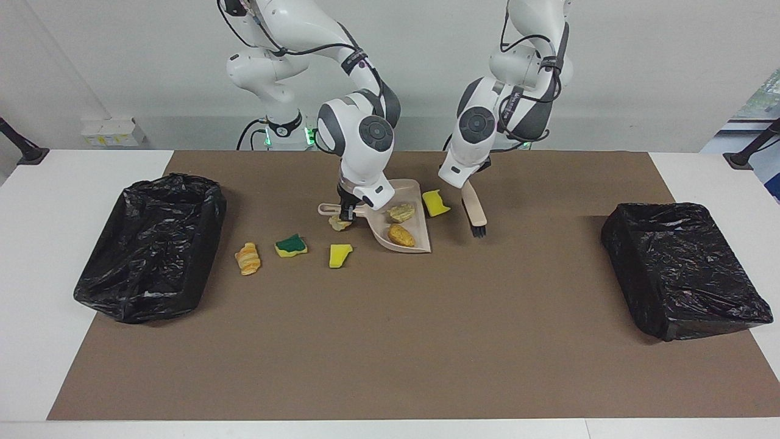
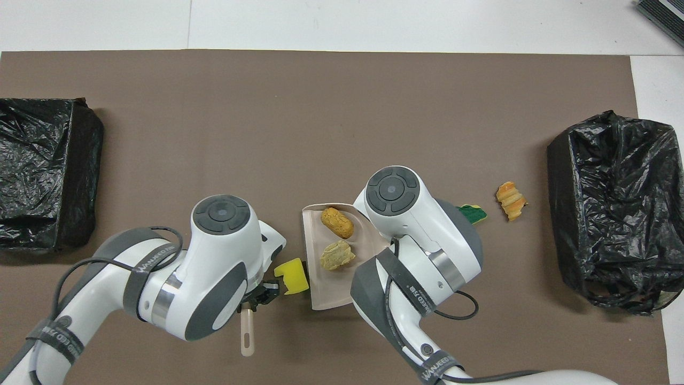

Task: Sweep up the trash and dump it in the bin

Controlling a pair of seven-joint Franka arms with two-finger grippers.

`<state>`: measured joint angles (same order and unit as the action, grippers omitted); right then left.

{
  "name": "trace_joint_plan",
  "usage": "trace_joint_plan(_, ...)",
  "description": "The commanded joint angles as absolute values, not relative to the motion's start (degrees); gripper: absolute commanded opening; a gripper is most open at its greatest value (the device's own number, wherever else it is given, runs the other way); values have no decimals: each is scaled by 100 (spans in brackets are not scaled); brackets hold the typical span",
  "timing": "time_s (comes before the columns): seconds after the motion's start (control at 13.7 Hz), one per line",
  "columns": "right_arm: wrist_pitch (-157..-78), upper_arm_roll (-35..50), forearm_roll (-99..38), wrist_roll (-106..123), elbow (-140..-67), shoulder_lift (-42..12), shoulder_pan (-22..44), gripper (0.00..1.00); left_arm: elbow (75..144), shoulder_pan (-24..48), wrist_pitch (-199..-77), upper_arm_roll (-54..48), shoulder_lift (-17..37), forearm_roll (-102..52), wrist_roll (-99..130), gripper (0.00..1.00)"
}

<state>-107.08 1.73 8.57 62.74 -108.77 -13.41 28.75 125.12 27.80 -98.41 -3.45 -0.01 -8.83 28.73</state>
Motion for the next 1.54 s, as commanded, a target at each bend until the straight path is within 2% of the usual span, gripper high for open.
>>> trace_joint_plan(0.0, -10994, 228, 721, 6854, -11074, -1213, 2708, 0, 12910, 2549, -9870, -387, -220, -1422, 1867, 0)
trace_joint_plan(0.73, -10336, 202, 870, 6850, -11171, -1038, 2821, 0, 13403, 3014, -10439, -396, -202, -1846, 2379, 0)
trace_joint_plan(1.02, -10546, 211, 1089, 5767, -11504, -827, 3085, 0, 13526, 3190, -10617, -396, -176, -2082, 2610, 0)
trace_joint_plan(1.24, -10994, 211, 1099, 5581, -11925, -651, 3111, 0, 13526, 3199, -10653, -396, -176, -2127, 2506, 0)
trace_joint_plan(1.46, -10969, 211, 1178, 5581, -11962, -624, 3111, 0, 13474, 3339, -10617, -439, -167, -2136, 2338, 0)
